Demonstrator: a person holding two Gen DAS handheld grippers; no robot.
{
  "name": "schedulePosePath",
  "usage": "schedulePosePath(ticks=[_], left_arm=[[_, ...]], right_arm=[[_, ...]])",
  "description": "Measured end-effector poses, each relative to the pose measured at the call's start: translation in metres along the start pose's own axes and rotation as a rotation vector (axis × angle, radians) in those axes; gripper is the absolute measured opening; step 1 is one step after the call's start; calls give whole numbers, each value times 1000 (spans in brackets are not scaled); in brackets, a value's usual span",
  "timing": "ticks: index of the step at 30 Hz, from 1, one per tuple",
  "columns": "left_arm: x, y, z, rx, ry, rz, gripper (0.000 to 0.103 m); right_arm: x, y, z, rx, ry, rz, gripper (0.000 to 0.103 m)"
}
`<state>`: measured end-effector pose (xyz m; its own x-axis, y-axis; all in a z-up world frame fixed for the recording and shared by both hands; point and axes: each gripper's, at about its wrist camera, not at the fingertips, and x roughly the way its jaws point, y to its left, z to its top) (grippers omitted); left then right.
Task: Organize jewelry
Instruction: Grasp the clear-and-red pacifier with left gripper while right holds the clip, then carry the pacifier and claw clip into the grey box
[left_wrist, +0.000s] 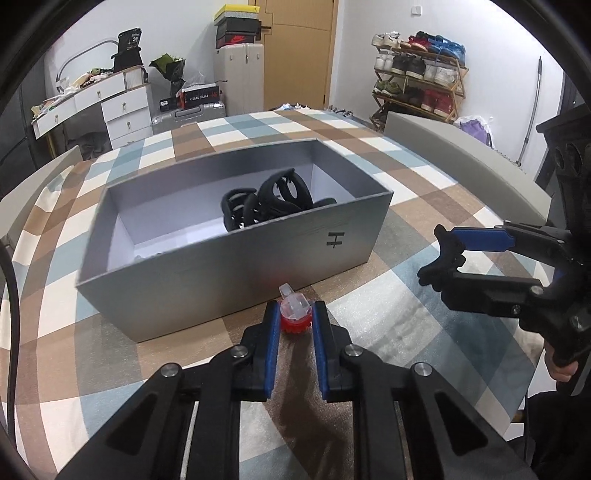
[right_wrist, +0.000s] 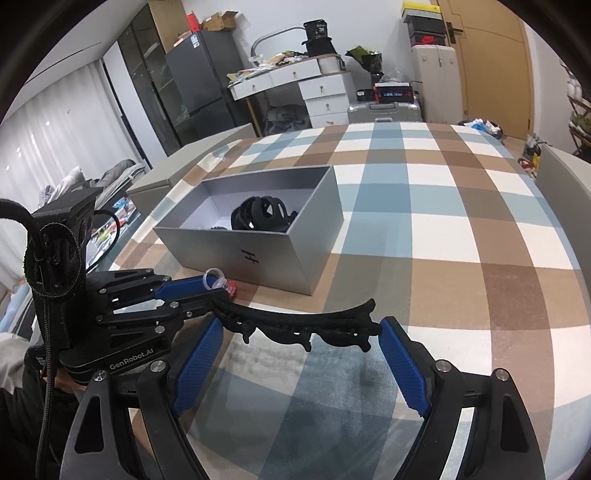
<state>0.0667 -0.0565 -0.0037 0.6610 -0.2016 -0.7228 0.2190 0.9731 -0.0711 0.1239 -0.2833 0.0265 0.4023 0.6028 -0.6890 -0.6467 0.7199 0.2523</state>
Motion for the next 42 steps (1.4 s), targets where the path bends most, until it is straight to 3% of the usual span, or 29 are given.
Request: schedulePosePath(ticks=[13,33,42], left_arm=[[-34,18,15,-36,-142,25,12],[-44,58,42,-133,-233,50,12],[-35,61,37,-139,-214,72,12]], right_arm=[[-13,11,25,0,-112,18,86],[7,38,76,-8,-153,79,86],[25,31,76,24,-120,80,86]])
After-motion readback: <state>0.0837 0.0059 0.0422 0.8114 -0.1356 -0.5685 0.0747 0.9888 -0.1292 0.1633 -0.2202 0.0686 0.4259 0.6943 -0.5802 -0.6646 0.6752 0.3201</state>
